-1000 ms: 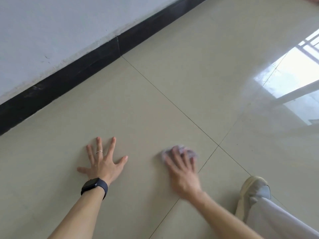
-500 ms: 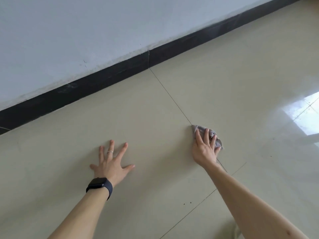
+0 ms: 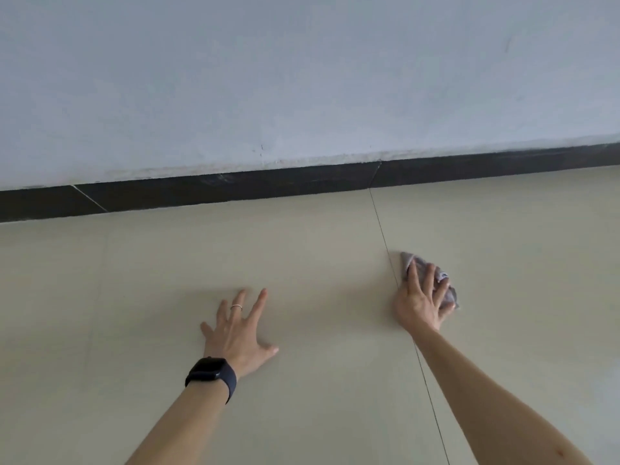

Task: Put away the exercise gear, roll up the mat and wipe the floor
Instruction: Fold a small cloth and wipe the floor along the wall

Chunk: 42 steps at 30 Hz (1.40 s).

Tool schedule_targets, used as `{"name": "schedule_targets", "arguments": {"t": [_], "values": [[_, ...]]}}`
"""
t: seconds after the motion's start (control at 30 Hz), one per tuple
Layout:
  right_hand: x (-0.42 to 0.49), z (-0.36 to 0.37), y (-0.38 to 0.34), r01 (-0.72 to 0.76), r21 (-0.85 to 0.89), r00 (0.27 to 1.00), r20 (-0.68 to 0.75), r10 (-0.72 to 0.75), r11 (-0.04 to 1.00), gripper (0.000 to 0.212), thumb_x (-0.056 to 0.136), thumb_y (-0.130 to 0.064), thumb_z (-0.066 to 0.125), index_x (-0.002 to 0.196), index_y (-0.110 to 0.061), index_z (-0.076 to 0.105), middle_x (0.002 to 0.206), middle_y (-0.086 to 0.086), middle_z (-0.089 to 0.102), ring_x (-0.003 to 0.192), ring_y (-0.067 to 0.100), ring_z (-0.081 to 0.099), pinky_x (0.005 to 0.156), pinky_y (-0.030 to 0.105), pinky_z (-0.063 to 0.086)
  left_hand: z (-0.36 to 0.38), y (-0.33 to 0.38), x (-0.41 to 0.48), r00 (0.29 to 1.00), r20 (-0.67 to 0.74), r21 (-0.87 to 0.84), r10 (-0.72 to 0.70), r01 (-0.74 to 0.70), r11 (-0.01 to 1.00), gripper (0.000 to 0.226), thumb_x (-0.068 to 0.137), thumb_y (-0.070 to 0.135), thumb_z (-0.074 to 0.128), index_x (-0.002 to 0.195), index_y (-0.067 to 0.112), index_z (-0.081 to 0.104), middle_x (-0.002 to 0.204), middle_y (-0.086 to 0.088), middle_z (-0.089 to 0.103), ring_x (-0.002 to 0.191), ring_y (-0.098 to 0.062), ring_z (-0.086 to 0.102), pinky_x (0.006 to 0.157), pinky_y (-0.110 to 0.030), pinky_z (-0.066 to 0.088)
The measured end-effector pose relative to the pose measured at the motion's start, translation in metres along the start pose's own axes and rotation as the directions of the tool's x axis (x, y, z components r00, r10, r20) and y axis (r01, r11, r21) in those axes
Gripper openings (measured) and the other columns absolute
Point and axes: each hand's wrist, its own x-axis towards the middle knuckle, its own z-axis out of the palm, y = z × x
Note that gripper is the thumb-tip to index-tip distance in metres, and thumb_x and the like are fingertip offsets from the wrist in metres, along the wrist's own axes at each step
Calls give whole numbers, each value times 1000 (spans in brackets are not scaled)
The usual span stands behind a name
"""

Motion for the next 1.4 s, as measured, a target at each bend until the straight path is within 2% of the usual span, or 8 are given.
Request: {"name": "schedule_targets", "arguments": {"t": [0.13, 0.23, 0.33, 0.6, 0.7, 0.93, 1.2, 1.4], "values": [[-16, 21, -33, 238, -85, 971, 14, -238, 967, 69, 95, -24, 32, 152, -48, 2, 164, -6, -17, 147, 32, -24, 113, 65, -10, 1, 18, 13, 994, 3, -63, -105, 105, 993, 107, 77, 75, 56, 150, 49, -17, 161, 3, -27, 149, -35, -17, 106, -71, 25], [-48, 54, -74, 765, -203, 644, 193, -740, 612, 74, 94, -26, 39, 151, -49, -1, 163, -6, -18, 146, 31, -27, 114, 63, -13, 7, 15, 17, 993, 27, -143, -114, 117, 983, 109, 74, 76, 60, 149, 52, -15, 159, 11, -31, 149, -31, -22, 105, -72, 26], [-54, 66, -112, 924, -197, 378, 354, -855, 326, 74, 96, -28, 41, 150, -51, -2, 163, -10, -19, 145, 26, -30, 116, 59, -15, 8, 12, 19, 992, 12, -172, -123, 123, 977, 111, 72, 77, 63, 150, 51, -12, 159, 14, -30, 148, -27, -24, 106, -71, 25], [93, -6, -112, 313, -126, 950, 28, -312, 941, 62, 97, -26, 26, 151, -49, 8, 165, -6, -8, 149, 30, -17, 114, 66, -5, 11, 10, 23, 992, 8, -208, -128, 127, 970, 116, 69, 76, 66, 149, 54, -14, 158, 16, -32, 146, -25, -30, 106, -73, 23], [65, 14, -143, 314, -89, 949, 10, -315, 945, 62, 97, -25, 27, 151, -47, 7, 165, -3, -10, 148, 34, -21, 112, 69, -7, 9, 11, 22, 991, 21, -189, -135, 136, 972, 115, 70, 76, 65, 149, 54, -15, 158, 17, -32, 146, -25, -31, 107, -72, 23], [4, 66, -218, 880, -257, 468, 329, -820, 399, 54, 103, -39, 23, 151, -50, 0, 164, -9, -12, 149, 28, -20, 115, 60, -15, 9, 10, 23, 991, 24, -181, -133, 135, 974, 113, 69, 78, 63, 147, 56, -16, 156, 18, -34, 146, -24, -31, 107, -73, 22], [144, -41, -50, 386, -198, 922, 43, -385, 901, 52, 101, -43, 19, 152, -46, 6, 165, -7, -7, 151, 27, -10, 116, 63, 1, 10, 9, 22, 990, 24, -186, -141, 143, 972, 111, 70, 80, 60, 146, 57, -17, 156, 19, -35, 146, -23, -31, 107, -73, 20], [84, -34, 56, 276, -173, 959, -10, -282, 946, 53, 102, -41, 18, 153, -46, 4, 165, -5, -5, 151, 25, -11, 117, 62, 1, 18, 19, 22, 982, -22, -133, -187, 183, 974, 78, 88, 78, 26, 145, 56, -23, 157, 15, -34, 148, -25, -28, 111, -73, 9]]}}
